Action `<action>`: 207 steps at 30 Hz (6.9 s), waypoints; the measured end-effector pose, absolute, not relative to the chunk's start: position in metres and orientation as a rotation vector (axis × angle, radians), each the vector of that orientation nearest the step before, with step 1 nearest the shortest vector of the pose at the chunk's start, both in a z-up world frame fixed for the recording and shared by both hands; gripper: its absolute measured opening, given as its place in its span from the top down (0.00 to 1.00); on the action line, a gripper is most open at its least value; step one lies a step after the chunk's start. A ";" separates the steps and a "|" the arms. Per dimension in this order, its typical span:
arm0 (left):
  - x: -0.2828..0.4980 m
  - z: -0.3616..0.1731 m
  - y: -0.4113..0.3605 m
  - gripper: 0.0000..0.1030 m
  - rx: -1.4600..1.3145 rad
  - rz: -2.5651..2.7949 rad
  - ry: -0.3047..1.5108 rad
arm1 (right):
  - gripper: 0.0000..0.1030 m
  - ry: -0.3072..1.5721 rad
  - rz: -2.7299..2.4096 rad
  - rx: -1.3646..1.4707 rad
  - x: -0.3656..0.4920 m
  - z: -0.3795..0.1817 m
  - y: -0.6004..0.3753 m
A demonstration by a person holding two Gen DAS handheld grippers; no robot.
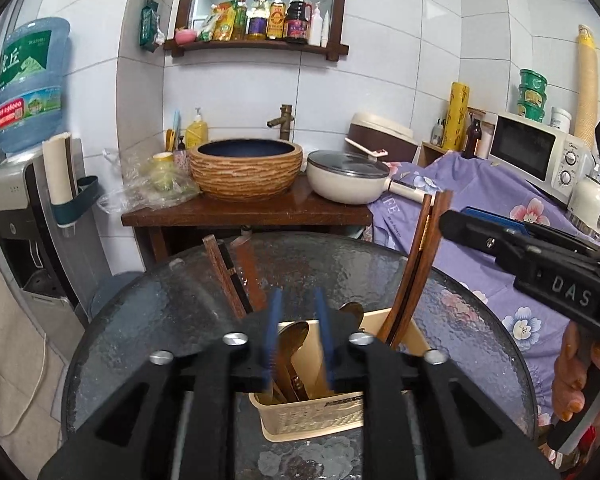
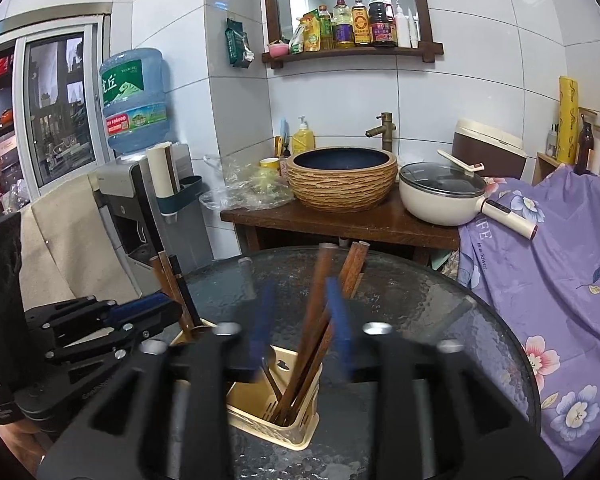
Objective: Organize utensils
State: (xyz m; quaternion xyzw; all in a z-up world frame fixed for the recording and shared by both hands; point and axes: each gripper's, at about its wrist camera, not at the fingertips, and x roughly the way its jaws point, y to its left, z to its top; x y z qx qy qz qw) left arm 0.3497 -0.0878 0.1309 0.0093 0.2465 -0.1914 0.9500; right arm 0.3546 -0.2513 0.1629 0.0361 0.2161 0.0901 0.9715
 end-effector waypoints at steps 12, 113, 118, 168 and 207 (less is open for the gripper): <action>0.258 0.128 -0.050 0.06 0.032 -0.284 0.293 | 0.20 0.278 0.117 -0.014 0.259 0.143 -0.243; 0.008 0.024 0.003 0.06 0.015 -0.168 0.287 | 0.06 0.223 0.046 -0.002 -0.036 0.024 -0.203; 0.008 0.023 0.004 0.06 0.017 -0.157 0.289 | 0.06 0.229 0.047 0.001 -0.034 0.023 -0.203; 0.012 0.023 0.007 0.06 0.025 -0.165 0.301 | 0.06 0.233 0.058 -0.003 -0.031 0.024 -0.200; 0.016 0.020 0.016 0.06 0.026 -0.170 0.319 | 0.06 0.250 0.053 0.002 -0.026 0.018 -0.205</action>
